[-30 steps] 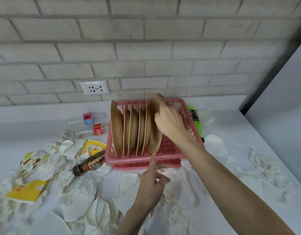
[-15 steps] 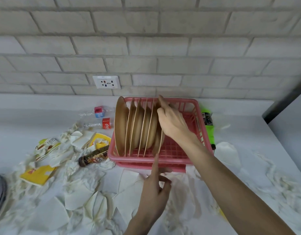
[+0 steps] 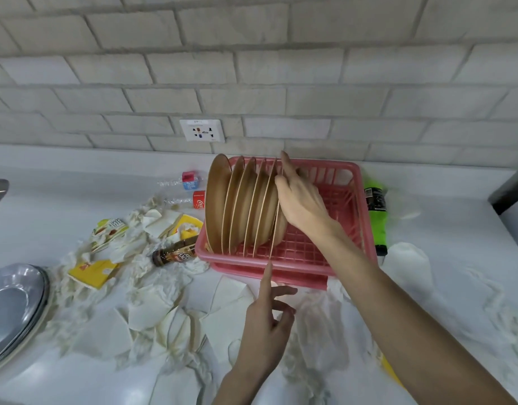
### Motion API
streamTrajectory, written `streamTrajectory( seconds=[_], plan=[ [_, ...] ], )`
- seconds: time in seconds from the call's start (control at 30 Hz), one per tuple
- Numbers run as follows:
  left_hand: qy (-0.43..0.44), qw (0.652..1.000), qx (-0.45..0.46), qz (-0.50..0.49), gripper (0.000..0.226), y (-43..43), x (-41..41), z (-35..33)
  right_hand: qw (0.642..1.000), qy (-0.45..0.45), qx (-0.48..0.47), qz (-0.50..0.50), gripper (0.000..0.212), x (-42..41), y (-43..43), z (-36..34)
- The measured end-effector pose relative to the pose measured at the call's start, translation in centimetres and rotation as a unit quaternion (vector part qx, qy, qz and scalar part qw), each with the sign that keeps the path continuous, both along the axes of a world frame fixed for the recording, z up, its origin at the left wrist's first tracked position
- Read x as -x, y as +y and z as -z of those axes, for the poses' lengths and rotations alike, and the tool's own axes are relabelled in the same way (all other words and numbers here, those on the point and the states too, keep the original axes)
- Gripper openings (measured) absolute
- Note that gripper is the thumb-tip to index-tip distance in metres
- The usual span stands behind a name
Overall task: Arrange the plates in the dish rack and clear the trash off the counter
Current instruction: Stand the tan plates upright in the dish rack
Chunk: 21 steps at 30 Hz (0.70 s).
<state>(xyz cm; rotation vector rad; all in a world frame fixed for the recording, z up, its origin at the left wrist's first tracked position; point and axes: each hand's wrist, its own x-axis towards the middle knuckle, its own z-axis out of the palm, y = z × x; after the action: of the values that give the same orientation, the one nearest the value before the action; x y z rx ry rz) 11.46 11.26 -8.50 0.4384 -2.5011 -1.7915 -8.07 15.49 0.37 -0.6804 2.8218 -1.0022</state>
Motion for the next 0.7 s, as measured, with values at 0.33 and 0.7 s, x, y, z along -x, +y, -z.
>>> streamTrajectory(
  seconds=[0.33, 0.7],
  plan=[
    [-0.020, 1.000, 0.007, -0.017, 0.085, 0.3, 0.1, -0.6, 0.998, 0.013, 0.061, 0.010, 0.054, -0.6, -0.1, 1.2],
    [0.048, 0.998, 0.012, -0.035, 0.059, -0.7, -0.6, -1.5, 0.995, -0.004, 0.091, 0.048, 0.067, -1.9, 2.5, 1.9]
  ],
)
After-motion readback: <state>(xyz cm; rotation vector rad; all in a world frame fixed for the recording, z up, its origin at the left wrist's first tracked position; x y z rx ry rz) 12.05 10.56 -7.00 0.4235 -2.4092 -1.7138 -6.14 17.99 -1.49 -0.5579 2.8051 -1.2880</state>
